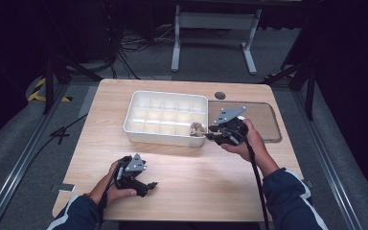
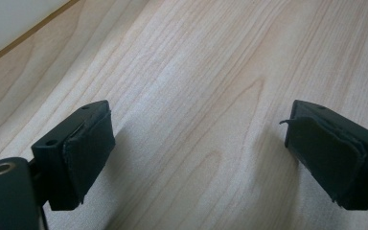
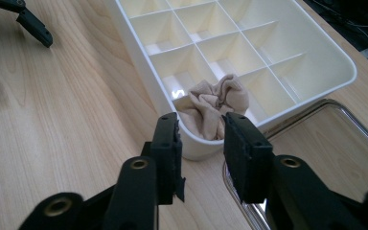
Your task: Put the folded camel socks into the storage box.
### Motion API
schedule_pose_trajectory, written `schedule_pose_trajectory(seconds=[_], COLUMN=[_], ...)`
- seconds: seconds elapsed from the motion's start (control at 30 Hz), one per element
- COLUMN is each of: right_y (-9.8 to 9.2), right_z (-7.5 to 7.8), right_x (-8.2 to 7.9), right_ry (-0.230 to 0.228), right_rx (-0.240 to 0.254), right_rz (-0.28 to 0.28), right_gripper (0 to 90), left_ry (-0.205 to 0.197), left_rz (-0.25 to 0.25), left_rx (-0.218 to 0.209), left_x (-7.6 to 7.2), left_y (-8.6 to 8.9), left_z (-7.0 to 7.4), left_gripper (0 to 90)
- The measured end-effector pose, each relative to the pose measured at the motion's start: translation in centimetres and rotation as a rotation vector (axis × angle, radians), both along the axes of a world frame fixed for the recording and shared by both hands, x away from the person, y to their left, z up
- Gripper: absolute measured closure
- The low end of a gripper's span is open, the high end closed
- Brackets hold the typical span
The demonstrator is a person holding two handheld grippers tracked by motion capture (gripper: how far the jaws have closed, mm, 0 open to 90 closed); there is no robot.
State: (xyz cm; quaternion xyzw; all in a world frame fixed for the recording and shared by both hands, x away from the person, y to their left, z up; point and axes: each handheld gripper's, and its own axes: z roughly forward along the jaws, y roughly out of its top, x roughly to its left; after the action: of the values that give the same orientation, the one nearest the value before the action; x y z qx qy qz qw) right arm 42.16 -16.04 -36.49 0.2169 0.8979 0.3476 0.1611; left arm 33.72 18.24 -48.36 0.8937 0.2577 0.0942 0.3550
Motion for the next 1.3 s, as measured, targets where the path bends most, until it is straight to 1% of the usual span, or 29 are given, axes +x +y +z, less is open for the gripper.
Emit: schedule_pose_trajectory(seconds=[0.03, 0.07, 0.1, 0.23, 0.3, 0.47, 0.5, 0.63, 0.7, 0.73, 0.77, 0.83, 1.0, 1.03, 1.1, 1.3], right_y=[-0.2, -0.3, -0.3, -0.8, -1.2, -1.6, -1.9, -2.2, -2.7, -2.7, -2.9, -3.3, -4.3, -4.5, -4.8, -5.5], right_z=[0.0, 0.0, 0.0, 0.0, 0.1, -0.1, -0.2, -0.5, -0.7, -0.7, -0.8, -1.0, -1.6, -1.7, -2.1, -2.9], right_x=[-0.2, -0.5, -0.5, -1.3, -1.8, -2.3, -2.6, -3.0, -3.3, -3.3, -3.4, -3.6, -4.3, -4.4, -4.6, -5.3], right_ry=[-0.003, -0.015, -0.015, -0.05, -0.077, -0.094, -0.102, -0.102, -0.107, -0.107, -0.103, -0.115, -0.123, -0.13, -0.129, -0.125], right_rx=[0.004, -0.002, -0.002, -0.012, -0.021, -0.032, -0.05, -0.06, -0.072, -0.072, -0.069, -0.069, -0.071, -0.082, -0.094, -0.12], right_rz=[-0.004, -0.012, -0.012, -0.026, -0.032, -0.039, -0.046, -0.046, -0.044, -0.044, -0.047, -0.065, -0.077, -0.081, -0.09, -0.093], right_gripper=[63.2, 59.4, 59.4, 52.3, 50.5, 47.3, 46.6, 45.1, 41.9, 41.9, 40.1, 36.6, 33.2, 33.1, 32.7, 32.7], left_ry=[0.0, 0.0, 0.0, 0.0, 0.0, 0.0, 0.0, -0.001, 0.0, 0.0, 0.0, 0.0, 0.0, 0.0, 0.0, 0.0], left_rz=[0.0, 0.0, 0.0, 0.0, 0.001, 0.001, 0.001, -0.001, 0.001, 0.001, 0.001, 0.001, 0.001, 0.001, 0.001, 0.001], left_rx=[0.0, 0.0, 0.0, 0.0, 0.0, 0.0, 0.0, 0.001, -0.001, -0.001, 0.0, -0.001, -0.001, -0.001, -0.001, -0.001], left_x=[0.0, 0.0, 0.0, 0.0, 0.0, 0.0, 0.0, 0.0, 0.0, 0.0, 0.0, 0.0, 0.0, 0.0, 0.0, 0.0], left_y=[0.0, 0.0, 0.0, 0.0, 0.0, 0.0, 0.0, 0.0, 0.0, 0.0, 0.0, 0.0, 0.0, 0.0, 0.0, 0.0], left_z=[0.0, 0.0, 0.0, 0.0, 0.0, 0.0, 0.0, 0.0, 0.0, 0.0, 0.0, 0.0, 0.0, 0.0, 0.0, 0.0], left_gripper=[9.8, 9.8, 9.8, 9.8, 9.8, 9.8, 9.8, 9.8, 9.8, 9.8, 9.8, 9.8, 9.8, 9.7, 9.8, 9.8])
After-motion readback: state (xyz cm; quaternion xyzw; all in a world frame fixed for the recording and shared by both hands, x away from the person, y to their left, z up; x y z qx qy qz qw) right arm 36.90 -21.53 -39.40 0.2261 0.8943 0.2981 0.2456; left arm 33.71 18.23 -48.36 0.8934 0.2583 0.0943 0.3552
